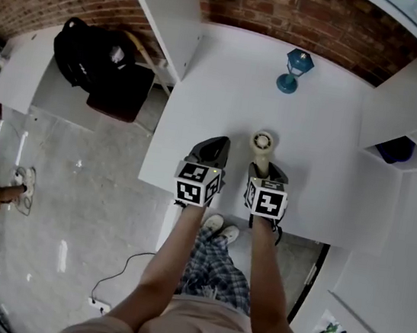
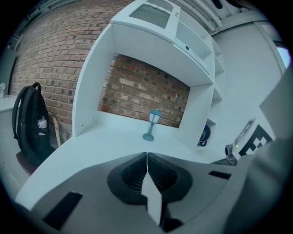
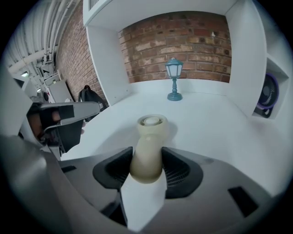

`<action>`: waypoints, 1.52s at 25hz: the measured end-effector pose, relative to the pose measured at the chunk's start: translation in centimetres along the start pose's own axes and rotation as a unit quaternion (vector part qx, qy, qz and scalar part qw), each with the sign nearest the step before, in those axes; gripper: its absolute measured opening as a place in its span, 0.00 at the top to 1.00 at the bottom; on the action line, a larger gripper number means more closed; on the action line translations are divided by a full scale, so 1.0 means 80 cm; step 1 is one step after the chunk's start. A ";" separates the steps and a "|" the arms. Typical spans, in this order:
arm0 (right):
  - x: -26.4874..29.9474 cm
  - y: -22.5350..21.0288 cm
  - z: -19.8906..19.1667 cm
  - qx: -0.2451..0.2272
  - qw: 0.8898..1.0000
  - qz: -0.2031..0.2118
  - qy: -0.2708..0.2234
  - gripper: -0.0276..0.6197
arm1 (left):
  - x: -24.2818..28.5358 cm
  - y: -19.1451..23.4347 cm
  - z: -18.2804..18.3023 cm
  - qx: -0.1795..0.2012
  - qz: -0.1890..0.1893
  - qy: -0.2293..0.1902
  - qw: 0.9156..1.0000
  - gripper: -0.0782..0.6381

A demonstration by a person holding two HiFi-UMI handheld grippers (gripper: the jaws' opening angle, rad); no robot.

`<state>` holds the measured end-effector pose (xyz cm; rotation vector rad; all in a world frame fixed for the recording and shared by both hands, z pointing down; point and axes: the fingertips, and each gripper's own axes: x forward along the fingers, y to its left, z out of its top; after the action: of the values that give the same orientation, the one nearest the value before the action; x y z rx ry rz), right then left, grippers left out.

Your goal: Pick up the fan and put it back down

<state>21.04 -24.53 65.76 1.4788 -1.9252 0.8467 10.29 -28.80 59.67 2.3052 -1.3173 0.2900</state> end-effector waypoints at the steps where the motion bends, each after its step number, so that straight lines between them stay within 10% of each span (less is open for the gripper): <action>1: 0.000 0.001 -0.001 -0.001 1.000 0.001 0.001 0.61 | 0.000 0.000 -0.001 0.000 0.000 0.001 1.000 0.85; 8: -0.006 0.003 -0.007 0.007 1.000 0.018 0.000 0.28 | -0.004 0.002 -0.004 -0.001 0.002 0.003 1.000 0.85; 23: -0.049 0.002 0.033 0.015 0.996 0.029 -0.081 0.26 | -0.023 0.000 0.014 0.011 -0.002 -0.007 1.000 0.85; 38: -0.249 -0.034 0.138 -0.005 0.952 -0.016 -0.304 0.78 | -0.125 -0.051 0.154 0.069 -0.049 -0.118 0.989 0.85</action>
<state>27.72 -21.25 44.10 1.9164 -2.3121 0.3794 8.04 -25.57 43.78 2.5776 -1.3256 0.0787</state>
